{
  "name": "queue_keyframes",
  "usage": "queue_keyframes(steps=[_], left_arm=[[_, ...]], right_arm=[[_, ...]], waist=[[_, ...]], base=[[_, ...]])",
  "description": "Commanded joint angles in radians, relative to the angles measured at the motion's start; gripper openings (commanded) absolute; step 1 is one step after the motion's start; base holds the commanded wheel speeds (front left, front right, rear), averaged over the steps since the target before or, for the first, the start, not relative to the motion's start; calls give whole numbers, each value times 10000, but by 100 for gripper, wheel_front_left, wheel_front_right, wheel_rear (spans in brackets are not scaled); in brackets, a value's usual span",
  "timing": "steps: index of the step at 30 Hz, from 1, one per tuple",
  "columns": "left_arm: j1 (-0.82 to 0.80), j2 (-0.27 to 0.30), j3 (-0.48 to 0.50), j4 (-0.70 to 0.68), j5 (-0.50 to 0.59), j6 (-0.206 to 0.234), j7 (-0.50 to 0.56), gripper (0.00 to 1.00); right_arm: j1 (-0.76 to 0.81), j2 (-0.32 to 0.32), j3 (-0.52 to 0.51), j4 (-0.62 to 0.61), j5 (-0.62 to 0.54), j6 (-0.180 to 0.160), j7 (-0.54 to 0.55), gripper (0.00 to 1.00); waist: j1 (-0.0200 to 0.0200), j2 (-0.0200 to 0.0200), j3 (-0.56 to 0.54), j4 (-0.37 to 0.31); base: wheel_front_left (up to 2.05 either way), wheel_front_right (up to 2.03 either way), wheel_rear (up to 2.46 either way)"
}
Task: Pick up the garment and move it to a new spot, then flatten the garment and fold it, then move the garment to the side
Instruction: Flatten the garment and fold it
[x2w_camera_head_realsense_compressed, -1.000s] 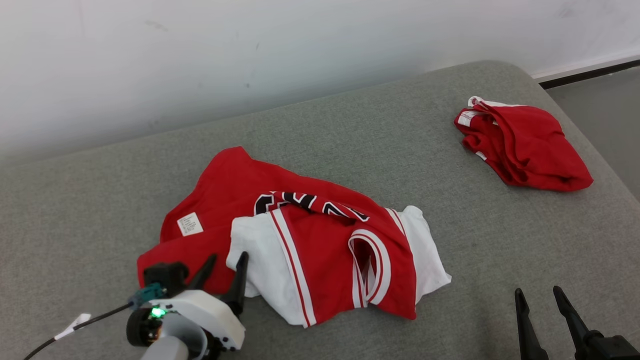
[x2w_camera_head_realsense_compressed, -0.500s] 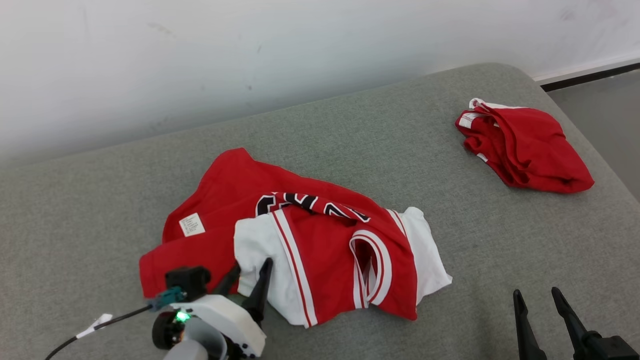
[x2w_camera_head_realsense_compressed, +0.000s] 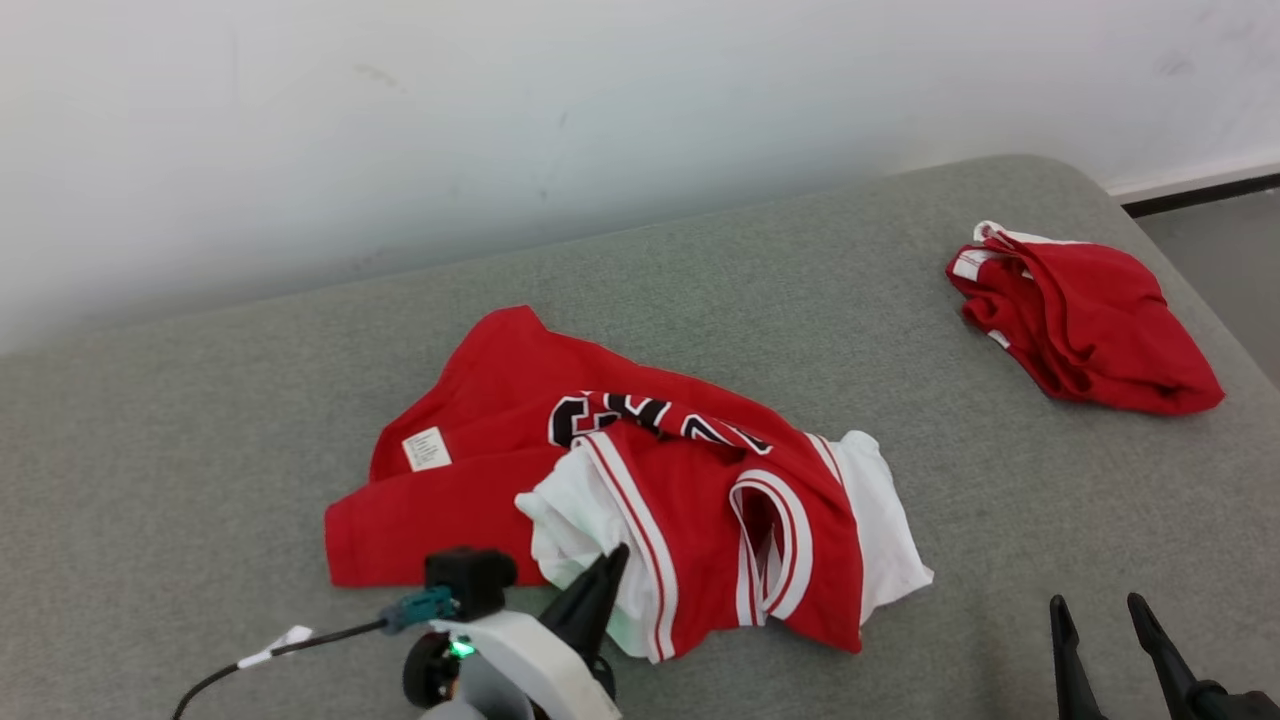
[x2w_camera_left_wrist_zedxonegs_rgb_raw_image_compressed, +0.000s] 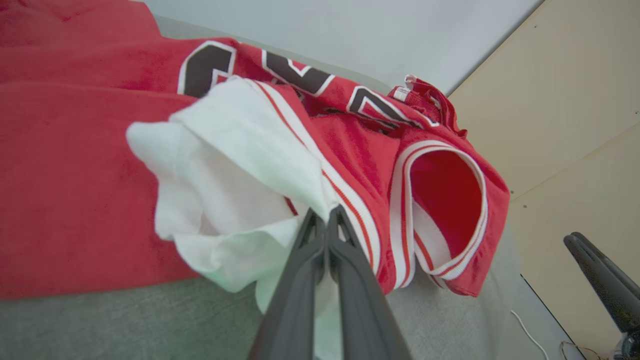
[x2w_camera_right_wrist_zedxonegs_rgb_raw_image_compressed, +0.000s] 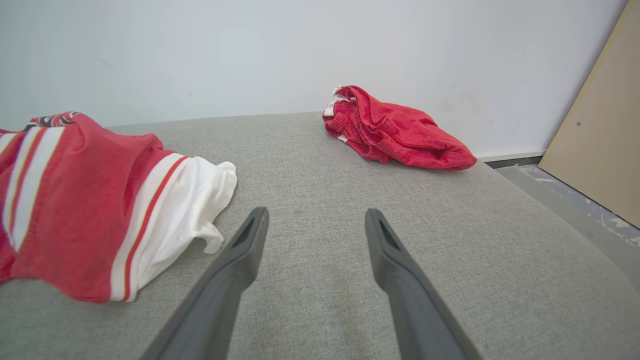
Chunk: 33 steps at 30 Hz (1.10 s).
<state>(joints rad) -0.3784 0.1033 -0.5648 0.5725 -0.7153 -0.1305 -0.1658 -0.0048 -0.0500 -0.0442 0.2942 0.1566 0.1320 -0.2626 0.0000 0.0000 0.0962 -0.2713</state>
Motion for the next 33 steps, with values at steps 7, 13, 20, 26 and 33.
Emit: queue_keyframes(steps=[7, 13, 20, 26, 33], left_arm=[[905, -178, -922, -2520, -120, 369, 1262, 0], [1416, -431, -1830, -4512, -434, 976, 2129, 0], [1679, -505, -2845, -5830, -1461, 1783, 2530, 0], [1436, -497, -3643, -4862, -977, 2032, 2784, 100], [1468, 93, -3737, -4597, -647, 2010, 2791, 100]], right_arm=[[259, -23, -86, -21, -242, -30, -24, 100], [192, -22, -16, 35, -255, -30, -24, 100], [244, -22, -13, 76, -271, -30, -24, 100], [123, -23, 8, 211, -175, -30, -24, 100], [219, -23, -58, 229, -159, -30, -24, 100]], waist=[[0, 0, -466, 790], [0, 0, -630, 913], [0, 0, -455, 773], [0, 0, -253, 612], [0, 0, -267, 645]], base=[[0, 0, 0], [0, 0, 0], [0, 0, 0], [0, 0, 0], [0, 0, 0]])
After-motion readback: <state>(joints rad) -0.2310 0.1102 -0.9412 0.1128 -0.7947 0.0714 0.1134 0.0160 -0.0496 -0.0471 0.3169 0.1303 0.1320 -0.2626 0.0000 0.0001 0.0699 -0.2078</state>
